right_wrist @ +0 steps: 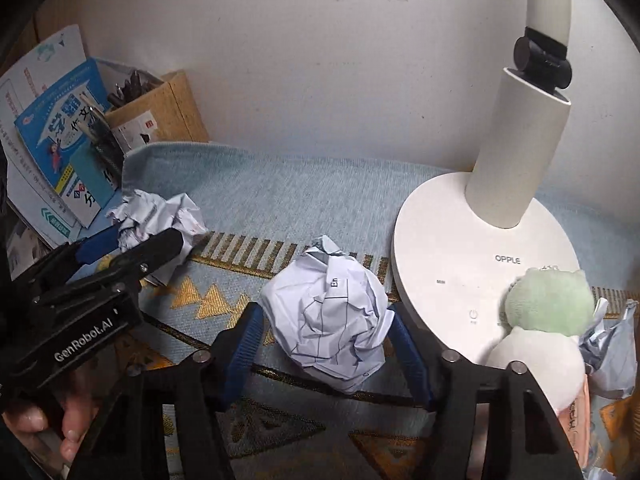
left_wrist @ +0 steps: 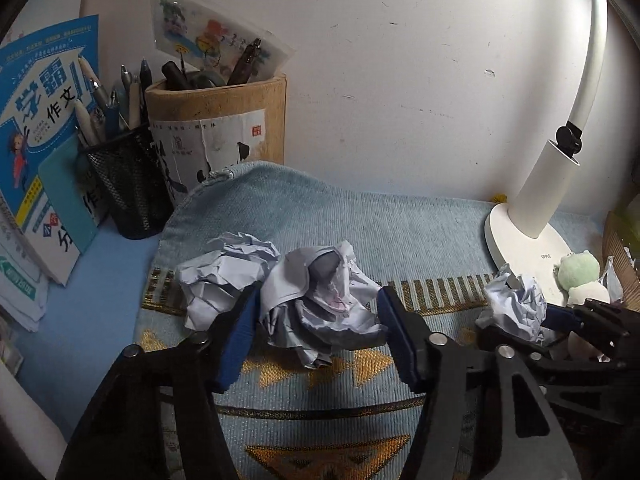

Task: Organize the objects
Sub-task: 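Reach both grippers to paper balls near the lamp base and close them, then lift both paper balls and carry them over the amber glass bowl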

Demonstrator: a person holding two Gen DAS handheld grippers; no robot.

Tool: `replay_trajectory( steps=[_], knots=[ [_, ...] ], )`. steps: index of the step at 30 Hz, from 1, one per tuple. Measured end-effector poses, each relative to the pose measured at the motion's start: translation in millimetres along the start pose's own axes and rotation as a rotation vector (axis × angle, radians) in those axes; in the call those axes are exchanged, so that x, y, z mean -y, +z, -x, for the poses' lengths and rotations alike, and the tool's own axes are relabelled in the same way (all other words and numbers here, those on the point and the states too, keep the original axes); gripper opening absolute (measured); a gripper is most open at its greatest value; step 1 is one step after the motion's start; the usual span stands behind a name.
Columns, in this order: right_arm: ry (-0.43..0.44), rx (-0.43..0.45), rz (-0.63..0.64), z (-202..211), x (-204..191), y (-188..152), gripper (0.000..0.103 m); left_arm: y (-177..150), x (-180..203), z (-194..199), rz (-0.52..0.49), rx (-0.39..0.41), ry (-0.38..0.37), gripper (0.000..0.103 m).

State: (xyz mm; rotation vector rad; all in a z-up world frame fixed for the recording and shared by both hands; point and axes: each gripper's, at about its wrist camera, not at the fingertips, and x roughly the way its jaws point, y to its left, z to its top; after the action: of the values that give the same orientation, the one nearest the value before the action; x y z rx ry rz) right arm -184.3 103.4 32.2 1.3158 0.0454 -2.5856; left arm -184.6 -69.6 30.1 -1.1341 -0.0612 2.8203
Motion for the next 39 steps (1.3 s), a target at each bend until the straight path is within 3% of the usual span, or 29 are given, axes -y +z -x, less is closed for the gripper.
replay_trajectory(
  steps=[2,4,11,15,18,22,25,28,33,39],
  knots=[
    [-0.006,0.011,0.005,-0.9,-1.2,-3.6,0.048,-2.0,4.3,5.1,-0.019,0.021,-0.003,0.044],
    [0.002,0.037,0.004,8.1,-0.3,-4.7,0.047,-3.7,9.4,14.5,-0.04,0.058,0.006,0.043],
    [0.051,0.12,-0.006,82.6,-2.0,-17.5,0.047,-14.2,30.5,80.2,-0.055,0.107,-0.082,0.043],
    [0.064,0.164,0.02,139.6,-3.0,-65.7,0.047,-36.6,59.1,132.3,-0.074,0.136,-0.136,0.044],
    [0.093,0.166,-0.012,165.5,9.3,-112.8,0.047,-68.8,74.1,155.9,-0.001,0.124,-0.188,0.043],
    [0.078,0.183,-0.035,183.6,25.4,-166.4,0.048,-120.3,100.7,162.5,0.044,0.095,-0.193,0.043],
    [0.078,0.17,-0.047,182.6,35.5,-188.0,0.048,-136.8,114.6,157.3,0.028,0.076,-0.184,0.043],
    [0.068,0.172,-0.056,173.4,38.8,-198.4,0.048,-142.6,118.3,152.8,0.004,0.08,-0.145,0.043],
    [0.088,0.181,-0.054,172.2,41.0,-196.8,0.048,-142.3,110.8,145.5,0.042,0.048,-0.159,0.043],
    [0.079,0.196,-0.027,174.2,35.3,-197.2,0.048,-143.2,115.4,148.6,0.025,0.067,-0.135,0.043]
  ],
)
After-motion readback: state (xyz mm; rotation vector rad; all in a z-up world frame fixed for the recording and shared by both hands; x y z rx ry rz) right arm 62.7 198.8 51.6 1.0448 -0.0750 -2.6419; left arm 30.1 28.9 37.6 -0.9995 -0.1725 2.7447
